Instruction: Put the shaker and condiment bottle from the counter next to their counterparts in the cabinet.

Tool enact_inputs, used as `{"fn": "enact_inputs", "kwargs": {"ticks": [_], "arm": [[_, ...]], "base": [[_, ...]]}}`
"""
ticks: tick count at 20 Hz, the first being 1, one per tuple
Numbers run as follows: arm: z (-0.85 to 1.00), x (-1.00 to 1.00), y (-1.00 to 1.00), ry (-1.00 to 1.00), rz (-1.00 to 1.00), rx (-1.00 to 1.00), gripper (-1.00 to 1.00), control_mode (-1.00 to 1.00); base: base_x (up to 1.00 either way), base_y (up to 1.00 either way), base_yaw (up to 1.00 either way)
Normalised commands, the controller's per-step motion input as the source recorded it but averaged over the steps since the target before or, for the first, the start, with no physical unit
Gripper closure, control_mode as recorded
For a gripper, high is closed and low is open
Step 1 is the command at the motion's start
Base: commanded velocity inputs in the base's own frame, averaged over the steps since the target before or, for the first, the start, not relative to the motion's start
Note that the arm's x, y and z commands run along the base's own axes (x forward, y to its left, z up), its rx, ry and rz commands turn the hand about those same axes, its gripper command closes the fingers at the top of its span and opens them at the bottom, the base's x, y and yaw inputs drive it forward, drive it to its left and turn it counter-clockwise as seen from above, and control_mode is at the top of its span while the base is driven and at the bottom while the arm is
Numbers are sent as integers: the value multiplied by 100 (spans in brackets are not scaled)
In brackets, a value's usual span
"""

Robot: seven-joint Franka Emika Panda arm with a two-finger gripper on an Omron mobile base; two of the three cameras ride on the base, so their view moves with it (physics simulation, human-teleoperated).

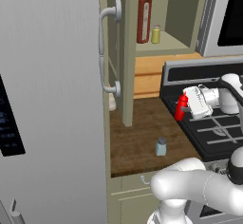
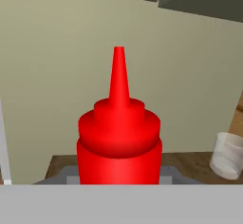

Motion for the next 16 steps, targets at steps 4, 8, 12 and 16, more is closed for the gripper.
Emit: {"fn": "enact_inputs", "kwargs": {"ticks": [4,8,12,16], "arm": [[42,0,60,-3,-21,0,100,-100],[57,0,50,-1,-18,0,100,-100],[60,1,41,0,-18,0,100,-100],[57,2,41,0,-12,0,100,-100]], "base": [[0,0,0],[0,0,0],[0,0,0],[0,0,0]]}}
